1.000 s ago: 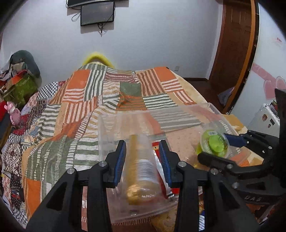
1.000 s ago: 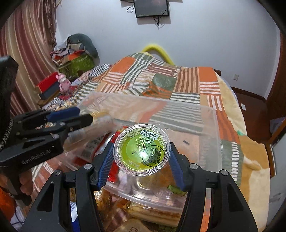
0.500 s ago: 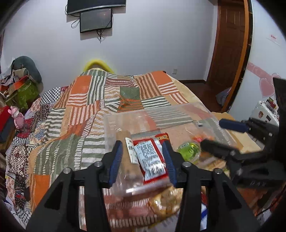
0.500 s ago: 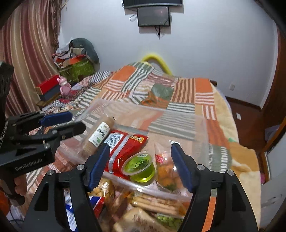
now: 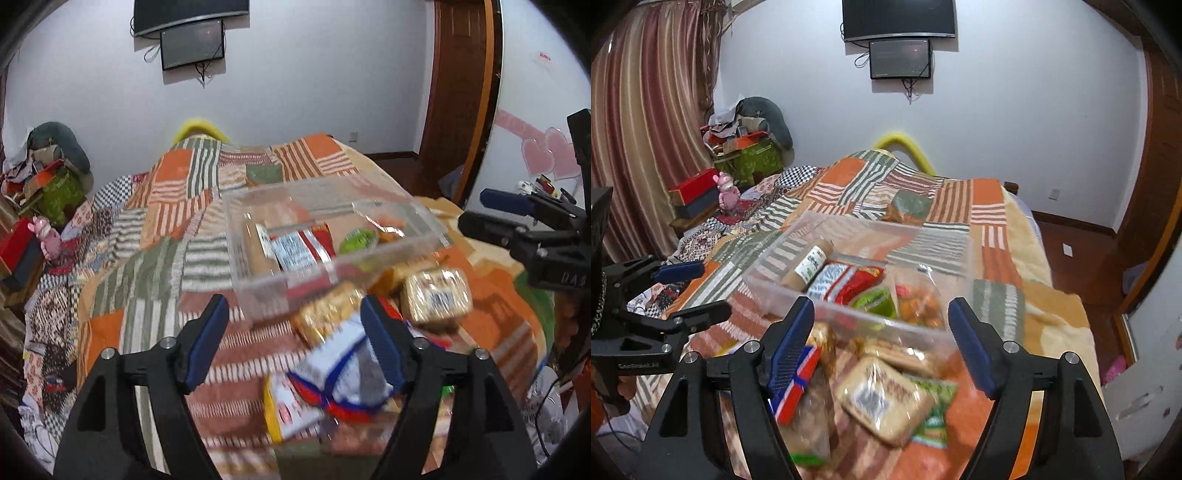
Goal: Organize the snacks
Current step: 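Grasp blue-and-white cracker bag with left tool while right tool grasps square wrapped cake, then lower cracker bag with left tool while right tool lowers wrapped cake into the box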
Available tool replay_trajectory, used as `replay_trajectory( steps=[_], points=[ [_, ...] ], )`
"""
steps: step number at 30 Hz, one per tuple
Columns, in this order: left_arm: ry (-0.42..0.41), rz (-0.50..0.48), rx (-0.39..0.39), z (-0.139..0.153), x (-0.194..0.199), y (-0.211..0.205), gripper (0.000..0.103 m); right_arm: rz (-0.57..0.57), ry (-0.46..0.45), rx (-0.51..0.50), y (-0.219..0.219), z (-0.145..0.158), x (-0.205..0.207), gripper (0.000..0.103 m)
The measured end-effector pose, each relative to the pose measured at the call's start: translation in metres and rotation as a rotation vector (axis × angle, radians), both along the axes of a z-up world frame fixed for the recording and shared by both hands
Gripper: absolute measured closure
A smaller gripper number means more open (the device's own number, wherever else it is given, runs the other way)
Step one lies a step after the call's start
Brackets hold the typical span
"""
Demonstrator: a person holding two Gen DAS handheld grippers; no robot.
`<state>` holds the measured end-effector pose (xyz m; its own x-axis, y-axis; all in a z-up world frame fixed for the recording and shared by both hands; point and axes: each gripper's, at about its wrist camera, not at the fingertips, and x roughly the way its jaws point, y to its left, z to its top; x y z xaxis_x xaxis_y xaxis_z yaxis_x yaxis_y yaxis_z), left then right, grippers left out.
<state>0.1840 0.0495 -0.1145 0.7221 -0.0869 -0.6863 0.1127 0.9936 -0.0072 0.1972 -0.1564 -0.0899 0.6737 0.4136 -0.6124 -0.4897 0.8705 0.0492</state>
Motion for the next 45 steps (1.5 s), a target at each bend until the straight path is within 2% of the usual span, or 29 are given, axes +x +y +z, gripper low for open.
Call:
replay_trajectory(
  steps=[4,9,14,19,25,32,38,40,42,45],
  points=[
    [0.021,-0.015,-0.028,-0.007,-0.011,-0.009,0.013,-0.022,0.032,0.007,-0.012,-0.011,-0.009,0.027],
    [0.03,-0.041,-0.034,-0.017,-0.017,-0.03,0.005,-0.05,0.089,0.015,-0.028,-0.029,-0.017,0.027],
    [0.072,-0.074,-0.018,-0.035,-0.015,-0.046,0.004,-0.066,0.14,0.024,-0.04,-0.046,-0.023,0.027],
    [0.115,-0.049,-0.002,-0.054,-0.007,-0.046,0.004,-0.063,0.184,0.026,-0.038,-0.059,-0.019,0.027],
    [0.119,-0.035,-0.088,-0.06,0.002,-0.036,0.002,-0.04,0.205,0.015,-0.021,-0.068,-0.011,0.025],
    [0.104,-0.024,-0.094,-0.066,0.015,-0.035,0.002,-0.022,0.227,-0.039,0.001,-0.084,0.002,0.025],
    [0.083,-0.002,-0.11,-0.07,0.02,-0.026,0.023,-0.028,0.229,-0.062,0.009,-0.089,0.007,0.015],
    [0.084,0.004,-0.119,-0.071,0.021,-0.022,0.038,-0.027,0.237,-0.06,0.009,-0.089,0.01,0.012],
    [0.088,0.014,-0.11,-0.073,0.023,-0.019,0.044,-0.03,0.24,-0.067,0.01,-0.09,0.011,0.01],
    [0.077,0.013,-0.118,-0.074,0.021,-0.016,0.047,-0.032,0.223,-0.113,0.016,-0.091,0.011,0.009]
  ],
)
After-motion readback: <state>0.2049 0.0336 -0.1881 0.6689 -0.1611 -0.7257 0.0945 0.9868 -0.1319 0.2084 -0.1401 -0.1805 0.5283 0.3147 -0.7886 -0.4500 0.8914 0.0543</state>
